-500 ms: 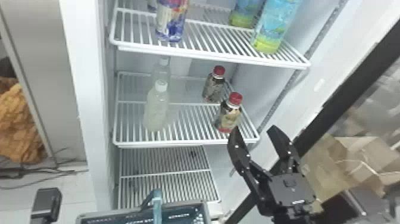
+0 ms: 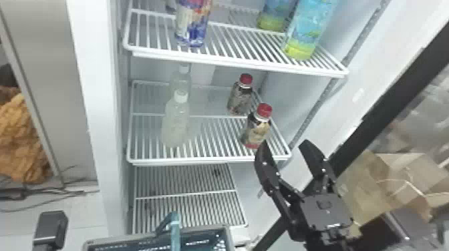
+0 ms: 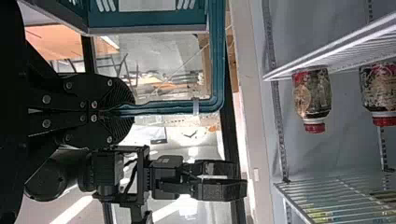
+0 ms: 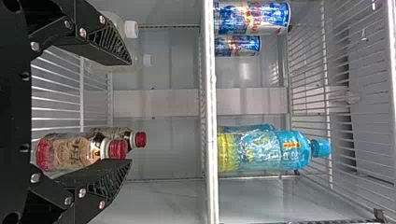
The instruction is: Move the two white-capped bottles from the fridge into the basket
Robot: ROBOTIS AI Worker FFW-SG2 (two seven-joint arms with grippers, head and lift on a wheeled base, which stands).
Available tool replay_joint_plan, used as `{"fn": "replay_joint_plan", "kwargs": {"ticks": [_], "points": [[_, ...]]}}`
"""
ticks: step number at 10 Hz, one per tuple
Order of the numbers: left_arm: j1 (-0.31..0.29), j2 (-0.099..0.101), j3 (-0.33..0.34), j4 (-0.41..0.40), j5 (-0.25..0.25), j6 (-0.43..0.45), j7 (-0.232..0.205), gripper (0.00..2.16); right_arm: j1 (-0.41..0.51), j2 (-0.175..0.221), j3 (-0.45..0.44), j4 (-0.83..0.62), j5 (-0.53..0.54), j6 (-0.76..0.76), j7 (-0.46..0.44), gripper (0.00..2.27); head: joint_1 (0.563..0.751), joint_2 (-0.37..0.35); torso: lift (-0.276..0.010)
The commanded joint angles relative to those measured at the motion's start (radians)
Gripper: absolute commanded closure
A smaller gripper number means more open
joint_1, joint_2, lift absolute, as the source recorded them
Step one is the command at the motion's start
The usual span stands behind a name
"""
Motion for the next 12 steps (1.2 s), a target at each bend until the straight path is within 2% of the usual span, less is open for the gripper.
{"fn": "replay_joint_plan", "kwargs": {"ticks": [1, 4, 8, 12], "points": [[0.0, -0.001, 0.0, 0.0, 0.0, 0.0, 0.0, 1.15, 0.0, -0.001, 0.0, 0.0, 0.0, 0.0, 0.0, 0.33, 0.695, -0.35, -0.26], [0.0, -0.001, 0.0, 0.0, 0.002, 0.0, 0.0, 1.15, -0.015, -0.001, 0.0, 0.022, -0.002, 0.002, 0.0, 0.33, 0.695, -0.35, -0.26], [0.003, -0.002, 0.002, 0.0, 0.004, 0.0, 0.0, 1.15, -0.096, -0.024, 0.042, 0.101, -0.016, 0.002, 0.014, 0.33, 0.695, -0.35, -0.26], [0.0, -0.002, 0.0, 0.0, 0.006, 0.0, 0.0, 1.15, -0.191, -0.043, 0.082, 0.191, -0.02, 0.01, 0.064, 0.28, 0.695, -0.35, -0.26]]}}
